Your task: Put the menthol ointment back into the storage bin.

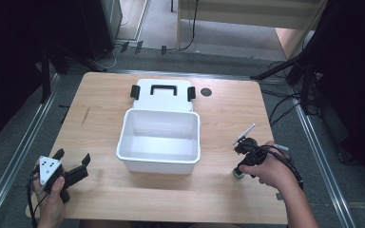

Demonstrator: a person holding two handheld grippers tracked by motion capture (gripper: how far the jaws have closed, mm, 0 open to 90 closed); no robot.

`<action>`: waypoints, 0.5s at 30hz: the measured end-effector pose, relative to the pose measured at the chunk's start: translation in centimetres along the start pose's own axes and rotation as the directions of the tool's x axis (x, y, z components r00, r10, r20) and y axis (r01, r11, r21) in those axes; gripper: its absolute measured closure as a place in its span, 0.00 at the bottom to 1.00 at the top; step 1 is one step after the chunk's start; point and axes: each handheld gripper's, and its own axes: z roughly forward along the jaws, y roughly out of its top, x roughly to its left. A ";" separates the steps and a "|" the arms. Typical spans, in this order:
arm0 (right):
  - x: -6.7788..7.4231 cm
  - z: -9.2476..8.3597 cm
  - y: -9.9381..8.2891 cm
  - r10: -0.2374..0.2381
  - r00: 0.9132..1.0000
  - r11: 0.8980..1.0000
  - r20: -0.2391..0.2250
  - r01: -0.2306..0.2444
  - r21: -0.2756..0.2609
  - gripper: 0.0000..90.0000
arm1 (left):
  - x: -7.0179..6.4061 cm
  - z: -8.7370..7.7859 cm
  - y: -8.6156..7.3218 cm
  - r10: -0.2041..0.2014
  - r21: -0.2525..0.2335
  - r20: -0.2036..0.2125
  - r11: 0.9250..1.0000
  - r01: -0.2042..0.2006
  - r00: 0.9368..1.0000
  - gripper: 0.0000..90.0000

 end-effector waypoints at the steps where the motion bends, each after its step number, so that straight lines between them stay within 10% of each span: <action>1: 0.2 -0.3 0.1 -0.004 1.000 1.000 0.002 0.004 0.003 0.57 | 0.0 0.0 0.0 0.000 0.000 0.001 1.000 0.000 1.000 0.10; 15: 1.6 -5.1 3.5 -0.048 0.998 0.999 -0.031 0.048 -0.011 0.57 | 0.1 0.0 0.0 -0.006 0.004 0.004 1.000 0.006 1.000 0.10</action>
